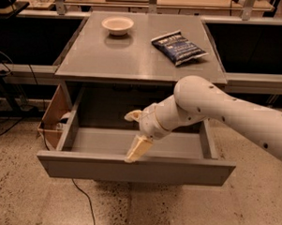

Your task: Close top drawer

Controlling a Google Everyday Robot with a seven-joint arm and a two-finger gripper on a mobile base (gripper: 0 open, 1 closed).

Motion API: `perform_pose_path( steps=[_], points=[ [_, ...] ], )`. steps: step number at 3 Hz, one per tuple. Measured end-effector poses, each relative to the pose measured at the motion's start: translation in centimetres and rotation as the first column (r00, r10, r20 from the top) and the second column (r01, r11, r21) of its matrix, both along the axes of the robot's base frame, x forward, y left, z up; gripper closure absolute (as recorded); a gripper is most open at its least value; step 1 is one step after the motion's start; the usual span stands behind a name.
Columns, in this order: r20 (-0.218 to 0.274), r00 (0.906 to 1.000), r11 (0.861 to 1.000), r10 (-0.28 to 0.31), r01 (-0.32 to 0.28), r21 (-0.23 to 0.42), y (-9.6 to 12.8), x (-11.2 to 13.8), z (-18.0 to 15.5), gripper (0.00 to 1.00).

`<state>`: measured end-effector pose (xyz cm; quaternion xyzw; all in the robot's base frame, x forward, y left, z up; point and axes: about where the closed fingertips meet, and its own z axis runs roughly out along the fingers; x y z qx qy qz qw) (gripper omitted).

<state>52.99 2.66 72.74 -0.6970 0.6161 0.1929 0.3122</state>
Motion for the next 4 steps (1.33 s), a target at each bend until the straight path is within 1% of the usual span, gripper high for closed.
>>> perform_pose_path(
  steps=[1,2,3,4],
  points=[
    [0.015,0.9997,1.000,0.017,-0.018,0.012,1.84,0.57,0.31,0.16],
    [0.020,0.9996,1.000,0.020,-0.021,0.012,2.35,0.69,0.34,0.40],
    [0.016,0.9996,1.000,0.022,-0.022,0.002,2.20,0.08,-0.26,0.37],
    [0.024,0.9997,1.000,0.005,-0.005,-0.011,1.80,0.11,0.34,0.10]
  ],
)
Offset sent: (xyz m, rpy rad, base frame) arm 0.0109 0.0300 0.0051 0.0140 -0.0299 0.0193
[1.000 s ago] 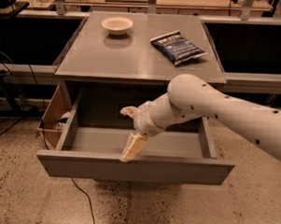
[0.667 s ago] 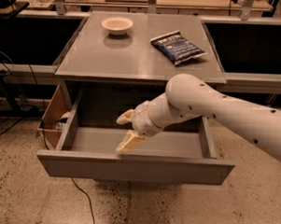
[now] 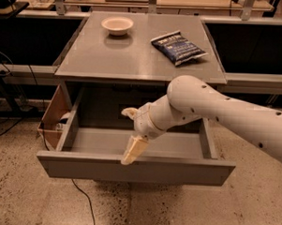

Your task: Close top drawer

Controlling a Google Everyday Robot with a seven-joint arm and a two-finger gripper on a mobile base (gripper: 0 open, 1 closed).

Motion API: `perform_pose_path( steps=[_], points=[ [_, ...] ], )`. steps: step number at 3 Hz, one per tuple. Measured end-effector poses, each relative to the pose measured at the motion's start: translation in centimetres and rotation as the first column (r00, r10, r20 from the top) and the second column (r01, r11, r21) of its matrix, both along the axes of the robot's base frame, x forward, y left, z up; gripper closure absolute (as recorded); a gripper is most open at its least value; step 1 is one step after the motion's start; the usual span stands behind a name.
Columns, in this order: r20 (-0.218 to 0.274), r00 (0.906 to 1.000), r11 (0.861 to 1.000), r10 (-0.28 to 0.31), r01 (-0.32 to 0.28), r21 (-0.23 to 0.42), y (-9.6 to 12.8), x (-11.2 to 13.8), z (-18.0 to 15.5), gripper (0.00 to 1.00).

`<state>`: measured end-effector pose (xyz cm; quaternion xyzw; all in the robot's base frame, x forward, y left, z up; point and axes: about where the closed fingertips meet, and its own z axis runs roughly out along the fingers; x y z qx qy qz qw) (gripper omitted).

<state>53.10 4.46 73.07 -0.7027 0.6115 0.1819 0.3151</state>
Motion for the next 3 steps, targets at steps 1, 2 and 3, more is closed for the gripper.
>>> perform_pose_path(
  steps=[1,2,3],
  points=[
    [0.010,0.9999,1.000,-0.009,0.009,-0.003,-0.2,0.2,0.7,0.00],
    [-0.003,0.9999,1.000,-0.014,0.014,-0.018,-1.2,-0.5,-0.3,0.00],
    [-0.016,0.9998,1.000,-0.015,0.015,-0.027,-1.5,-1.0,-1.8,0.00]
  ],
)
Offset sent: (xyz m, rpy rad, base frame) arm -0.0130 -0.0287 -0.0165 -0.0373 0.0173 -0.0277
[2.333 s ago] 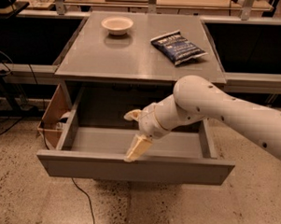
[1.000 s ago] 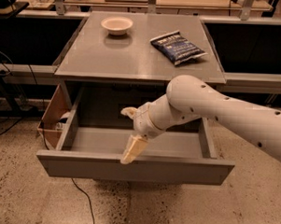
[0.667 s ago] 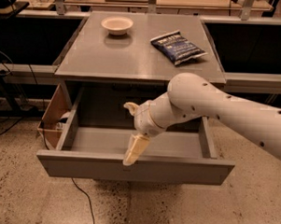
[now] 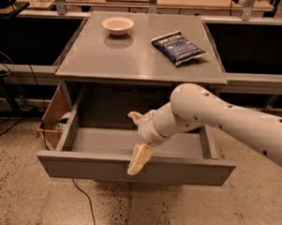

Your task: Close top drawer

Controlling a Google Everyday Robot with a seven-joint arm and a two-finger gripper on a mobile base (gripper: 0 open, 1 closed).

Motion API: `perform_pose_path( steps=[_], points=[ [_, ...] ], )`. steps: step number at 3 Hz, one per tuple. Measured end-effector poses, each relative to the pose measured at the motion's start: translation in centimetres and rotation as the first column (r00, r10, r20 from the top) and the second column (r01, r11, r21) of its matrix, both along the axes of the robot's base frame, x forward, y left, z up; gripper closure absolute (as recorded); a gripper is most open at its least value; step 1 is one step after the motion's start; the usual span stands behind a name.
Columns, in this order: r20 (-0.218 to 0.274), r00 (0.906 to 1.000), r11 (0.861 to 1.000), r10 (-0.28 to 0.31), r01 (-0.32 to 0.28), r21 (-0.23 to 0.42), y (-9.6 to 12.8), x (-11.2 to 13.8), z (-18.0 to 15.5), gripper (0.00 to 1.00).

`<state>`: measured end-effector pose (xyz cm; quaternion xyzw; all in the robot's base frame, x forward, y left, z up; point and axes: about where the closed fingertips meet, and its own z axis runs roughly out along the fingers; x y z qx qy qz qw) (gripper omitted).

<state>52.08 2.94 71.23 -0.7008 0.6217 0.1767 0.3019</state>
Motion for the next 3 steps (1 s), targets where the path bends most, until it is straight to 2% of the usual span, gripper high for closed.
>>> perform_pose_path(
  steps=[1,3],
  points=[
    [-0.003,1.0000,1.000,-0.004,0.004,-0.005,0.2,-0.1,-1.4,0.00],
    [0.033,0.9991,1.000,0.026,-0.026,0.014,3.2,1.6,-1.2,0.44]
  ],
)
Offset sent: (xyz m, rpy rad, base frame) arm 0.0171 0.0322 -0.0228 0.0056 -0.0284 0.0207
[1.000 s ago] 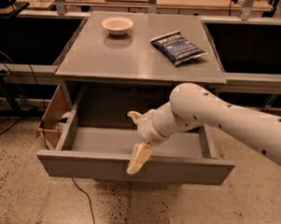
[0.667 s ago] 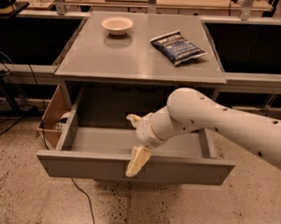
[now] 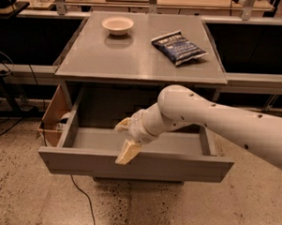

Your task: Close top drawer

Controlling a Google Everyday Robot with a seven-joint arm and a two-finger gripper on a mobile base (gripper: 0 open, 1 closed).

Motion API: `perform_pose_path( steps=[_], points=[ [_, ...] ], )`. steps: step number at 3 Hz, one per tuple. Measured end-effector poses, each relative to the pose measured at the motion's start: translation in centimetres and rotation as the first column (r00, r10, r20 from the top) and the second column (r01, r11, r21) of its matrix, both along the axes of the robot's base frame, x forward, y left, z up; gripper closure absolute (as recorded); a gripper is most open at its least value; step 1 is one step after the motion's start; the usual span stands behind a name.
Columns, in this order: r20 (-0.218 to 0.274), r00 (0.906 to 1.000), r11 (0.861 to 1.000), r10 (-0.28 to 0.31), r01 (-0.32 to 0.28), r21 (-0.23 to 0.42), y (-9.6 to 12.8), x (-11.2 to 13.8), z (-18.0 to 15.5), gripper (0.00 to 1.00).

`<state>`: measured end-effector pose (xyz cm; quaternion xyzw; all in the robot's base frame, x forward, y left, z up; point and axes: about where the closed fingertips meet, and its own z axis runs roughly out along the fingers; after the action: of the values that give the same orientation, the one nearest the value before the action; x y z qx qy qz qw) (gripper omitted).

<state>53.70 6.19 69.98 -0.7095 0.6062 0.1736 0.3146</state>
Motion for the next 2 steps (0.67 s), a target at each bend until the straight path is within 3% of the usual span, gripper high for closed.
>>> perform_pose_path(
  steps=[2],
  points=[
    [0.046,0.9989,1.000,-0.007,0.006,0.017,0.4,1.7,2.1,0.90]
  ],
)
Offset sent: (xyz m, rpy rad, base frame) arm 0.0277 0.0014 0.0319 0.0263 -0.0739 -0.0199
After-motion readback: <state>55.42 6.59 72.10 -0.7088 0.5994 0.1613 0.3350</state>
